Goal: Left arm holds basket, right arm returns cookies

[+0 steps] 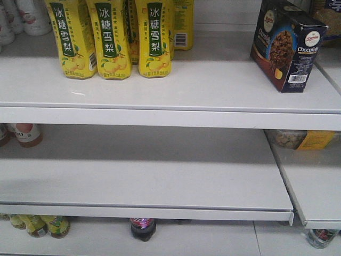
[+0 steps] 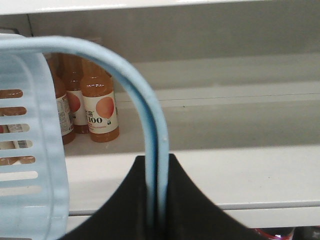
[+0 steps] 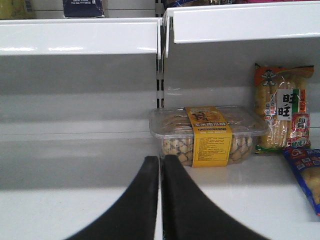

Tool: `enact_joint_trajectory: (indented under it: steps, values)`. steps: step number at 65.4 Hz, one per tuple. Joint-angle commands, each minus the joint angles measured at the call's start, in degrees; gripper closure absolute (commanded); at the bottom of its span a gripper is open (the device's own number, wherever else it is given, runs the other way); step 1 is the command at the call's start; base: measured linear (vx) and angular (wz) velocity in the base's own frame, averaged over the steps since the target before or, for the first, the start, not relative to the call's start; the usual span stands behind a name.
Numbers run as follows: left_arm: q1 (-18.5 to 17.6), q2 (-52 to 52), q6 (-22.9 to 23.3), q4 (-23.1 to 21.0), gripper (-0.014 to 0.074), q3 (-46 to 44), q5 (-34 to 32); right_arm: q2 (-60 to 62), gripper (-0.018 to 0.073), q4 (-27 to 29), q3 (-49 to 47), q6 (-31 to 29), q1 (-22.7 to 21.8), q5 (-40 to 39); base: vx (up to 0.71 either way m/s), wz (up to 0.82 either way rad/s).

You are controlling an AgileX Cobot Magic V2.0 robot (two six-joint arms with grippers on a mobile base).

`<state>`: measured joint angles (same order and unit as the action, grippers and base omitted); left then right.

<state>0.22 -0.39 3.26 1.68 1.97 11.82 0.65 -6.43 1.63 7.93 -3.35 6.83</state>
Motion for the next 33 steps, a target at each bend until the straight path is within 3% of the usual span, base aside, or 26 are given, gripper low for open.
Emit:
enact_joint_trajectory:
  steps: [1, 33]
  values:
    - [-0.19, -1.03, -1.04, 0.67, 0.0599, -1.72, -5.89, 0.71, 0.0565, -0.63, 1.06, 0.02, -0.02, -4.57, 0.00, 0.00]
    - [-0.19, -1.03, -1.04, 0.67, 0.0599, -1.72, -5.89, 0.71, 0.0565, -0.63, 0.99, 0.02, -0.03, -4.57, 0.00, 0.00]
